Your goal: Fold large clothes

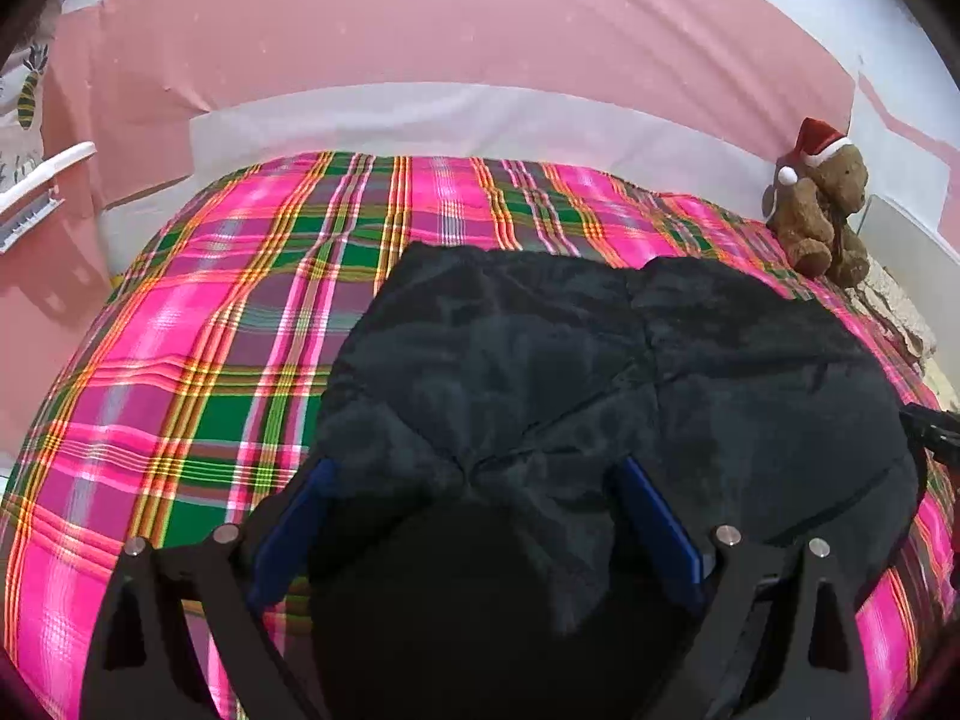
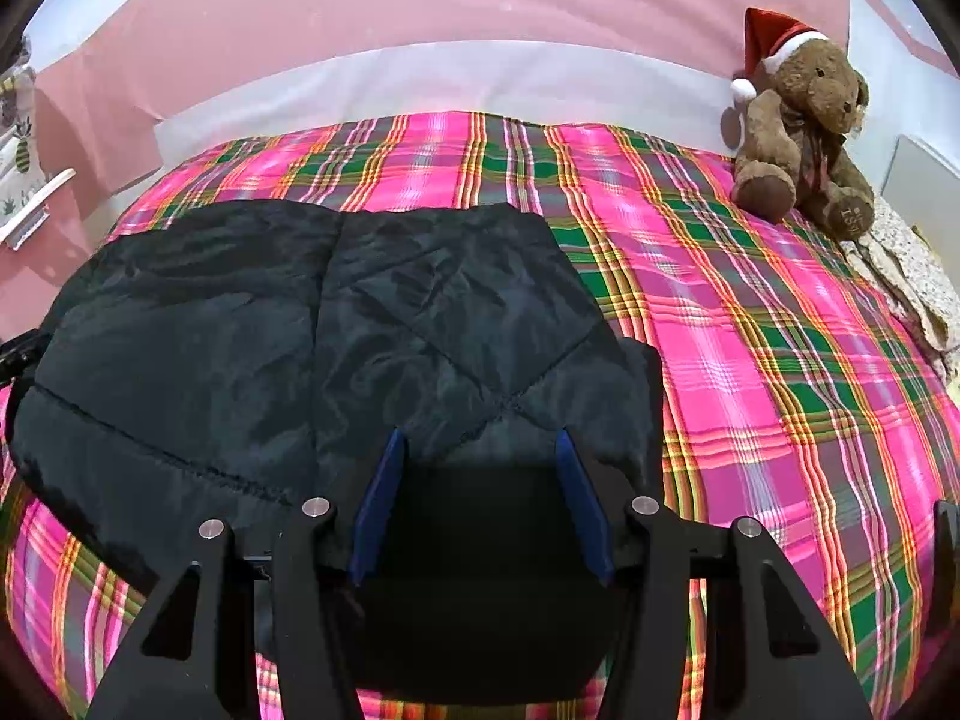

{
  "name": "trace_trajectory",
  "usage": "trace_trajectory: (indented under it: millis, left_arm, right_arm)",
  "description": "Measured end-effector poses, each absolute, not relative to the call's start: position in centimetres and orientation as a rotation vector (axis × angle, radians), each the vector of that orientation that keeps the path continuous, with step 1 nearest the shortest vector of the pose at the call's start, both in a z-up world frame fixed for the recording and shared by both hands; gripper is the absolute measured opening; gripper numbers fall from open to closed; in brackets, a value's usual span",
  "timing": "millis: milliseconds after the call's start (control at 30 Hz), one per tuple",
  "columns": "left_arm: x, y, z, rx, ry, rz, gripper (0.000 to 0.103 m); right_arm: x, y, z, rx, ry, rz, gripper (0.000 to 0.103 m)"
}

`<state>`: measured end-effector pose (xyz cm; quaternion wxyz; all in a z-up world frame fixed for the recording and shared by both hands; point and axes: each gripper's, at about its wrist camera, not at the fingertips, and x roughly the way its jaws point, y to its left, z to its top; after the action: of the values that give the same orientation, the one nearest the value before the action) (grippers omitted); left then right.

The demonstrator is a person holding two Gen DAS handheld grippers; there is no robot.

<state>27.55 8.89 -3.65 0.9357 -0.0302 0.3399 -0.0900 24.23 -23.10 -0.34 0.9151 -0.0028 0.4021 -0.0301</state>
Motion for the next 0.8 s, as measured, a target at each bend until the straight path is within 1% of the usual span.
trace_trajectory:
  millis: [433, 667, 733, 800]
  left_arm:
    - [25.6, 9.1, -2.0, -0.057, 0.656, -0.178, 0.096]
    - [29.7, 5.5, -0.4, -0.037, 0.653, -0.233, 0.096]
    - [31.3, 4.5, -0.9, -0.024, 0.674, -0.238, 0.096]
    - [33.2, 3.6, -2.6, 0.004, 0.727, -0.217, 0.096]
  right_arm:
    - [22.7, -22.2, 0.2, -0.005, 0.808, -0.030, 0.054]
    - [25.8, -21.6, 0.4, 0.026, 0.802, 0.010, 0.054]
    - [27.1, -21.4, 0.0, 0.025, 0.817, 0.006, 0.054]
    - [28.3, -21.3, -0.7, 0.016, 0.830, 0.008, 0.055]
